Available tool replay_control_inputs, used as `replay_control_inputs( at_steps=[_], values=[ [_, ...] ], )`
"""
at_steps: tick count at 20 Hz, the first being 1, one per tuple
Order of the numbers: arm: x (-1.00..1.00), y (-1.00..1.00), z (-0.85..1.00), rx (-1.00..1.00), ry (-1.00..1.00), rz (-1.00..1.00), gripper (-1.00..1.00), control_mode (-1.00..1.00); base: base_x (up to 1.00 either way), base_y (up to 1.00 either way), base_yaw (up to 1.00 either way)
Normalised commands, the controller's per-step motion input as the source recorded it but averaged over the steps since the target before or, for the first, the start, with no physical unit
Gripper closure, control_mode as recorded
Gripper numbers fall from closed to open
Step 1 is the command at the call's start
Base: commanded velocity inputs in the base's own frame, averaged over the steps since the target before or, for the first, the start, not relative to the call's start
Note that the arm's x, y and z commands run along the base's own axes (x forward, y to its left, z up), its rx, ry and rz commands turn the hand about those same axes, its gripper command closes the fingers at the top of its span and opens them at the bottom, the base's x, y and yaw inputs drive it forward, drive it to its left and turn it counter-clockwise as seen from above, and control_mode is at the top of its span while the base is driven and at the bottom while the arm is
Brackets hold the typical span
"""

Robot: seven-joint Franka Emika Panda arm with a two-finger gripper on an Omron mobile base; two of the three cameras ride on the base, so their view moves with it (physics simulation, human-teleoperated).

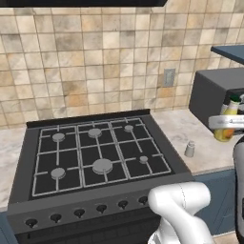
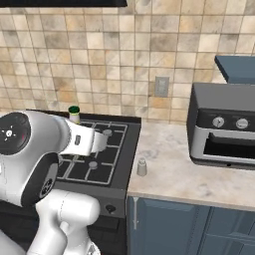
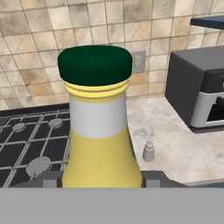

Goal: Take 2 condiments from the cabinet and move them on the counter near the stove.Make sure the condiments are lined up with each other, next to each other.

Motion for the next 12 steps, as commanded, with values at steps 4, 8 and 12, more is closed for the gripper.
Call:
replay_control_inputs(
  at_steps=[4, 8, 12],
  values=[
    [0.06, -0.76, -0.32, 0.03, 0.00, 0.01, 1.00, -1.00, 0.00, 0.00, 0.00],
    [0.11, -0.89, -0.39, 0.00, 0.00, 0.00, 1.00, -1.00, 0.00, 0.00, 0.00],
    [0.03, -0.72, -0.36, -0.04, 0.01, 0.00, 1.00, -1.00, 0.00, 0.00, 0.00]
  ],
)
